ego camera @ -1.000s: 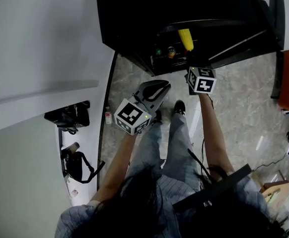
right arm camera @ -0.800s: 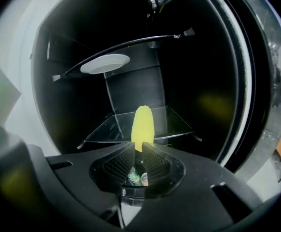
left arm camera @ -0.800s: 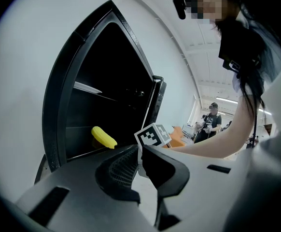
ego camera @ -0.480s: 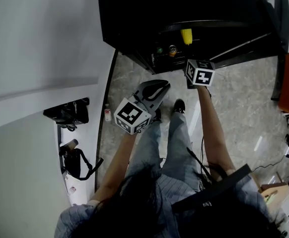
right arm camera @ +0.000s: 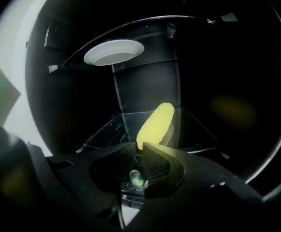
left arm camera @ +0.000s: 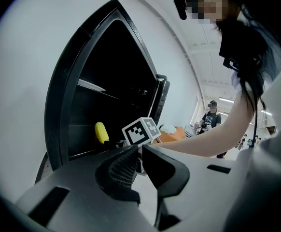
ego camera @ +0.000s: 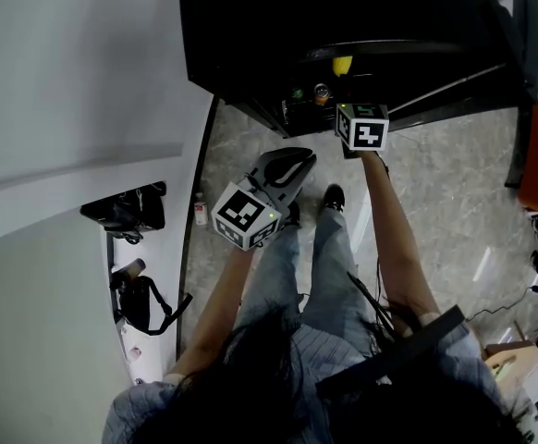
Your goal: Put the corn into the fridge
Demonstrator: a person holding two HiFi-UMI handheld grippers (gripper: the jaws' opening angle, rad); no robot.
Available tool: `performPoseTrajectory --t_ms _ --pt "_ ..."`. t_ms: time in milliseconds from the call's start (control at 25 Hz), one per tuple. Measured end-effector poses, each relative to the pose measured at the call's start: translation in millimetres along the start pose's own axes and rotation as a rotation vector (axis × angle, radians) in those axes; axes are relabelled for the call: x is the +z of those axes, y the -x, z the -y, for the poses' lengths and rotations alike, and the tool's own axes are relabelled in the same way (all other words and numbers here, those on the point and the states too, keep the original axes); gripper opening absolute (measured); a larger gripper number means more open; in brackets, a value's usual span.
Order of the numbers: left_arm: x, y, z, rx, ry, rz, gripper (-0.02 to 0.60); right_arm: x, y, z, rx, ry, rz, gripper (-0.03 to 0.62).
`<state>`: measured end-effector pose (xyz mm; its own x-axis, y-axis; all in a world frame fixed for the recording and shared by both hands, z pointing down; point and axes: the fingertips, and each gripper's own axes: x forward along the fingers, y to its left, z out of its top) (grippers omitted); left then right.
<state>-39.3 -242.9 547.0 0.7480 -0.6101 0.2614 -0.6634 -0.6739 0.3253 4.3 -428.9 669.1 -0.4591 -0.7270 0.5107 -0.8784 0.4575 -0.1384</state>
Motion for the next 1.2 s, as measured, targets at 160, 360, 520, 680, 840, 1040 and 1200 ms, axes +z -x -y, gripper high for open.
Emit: performPoseTrajectory --t_ms 160,360,520,680,840,1040,1200 --pt "-0.1 0.3 1.3 -0.004 -0.002 -0.002 0.018 -0.5 9.7 3.0 -0.005 -0.042 0.013 0.057" --pt "6.6 6.8 5.4 0.008 0.007 0.008 0.018 -6.1 35.1 -2.0 0.005 -0.120 0.018 0.057" --pt "19.3 13.4 17.5 0.008 0.017 0.035 0.018 4.3 66.1 -18.7 0.028 -0.106 0.022 0.057" --pt "26.8 17.1 30.8 -0.015 -0.007 0.019 0.018 15.2 98.8 -33.3 0.037 -0.157 0.043 0.057" --pt "34.3 24.0 45.3 -0.049 -0.042 0.009 0.018 19.7 128.1 -38.9 0.020 -0.171 0.061 0.057" --pt "29.5 37.1 59.7 -0.086 -0.054 -0.019 0.018 34.9 168.7 -51.1 -0.004 -0.176 0.101 0.057" --pt "26.2 56.4 76.2 -0.121 -0.053 -0.037 0.018 37.7 212.1 -64.3 -0.016 -0.219 0.132 0.057"
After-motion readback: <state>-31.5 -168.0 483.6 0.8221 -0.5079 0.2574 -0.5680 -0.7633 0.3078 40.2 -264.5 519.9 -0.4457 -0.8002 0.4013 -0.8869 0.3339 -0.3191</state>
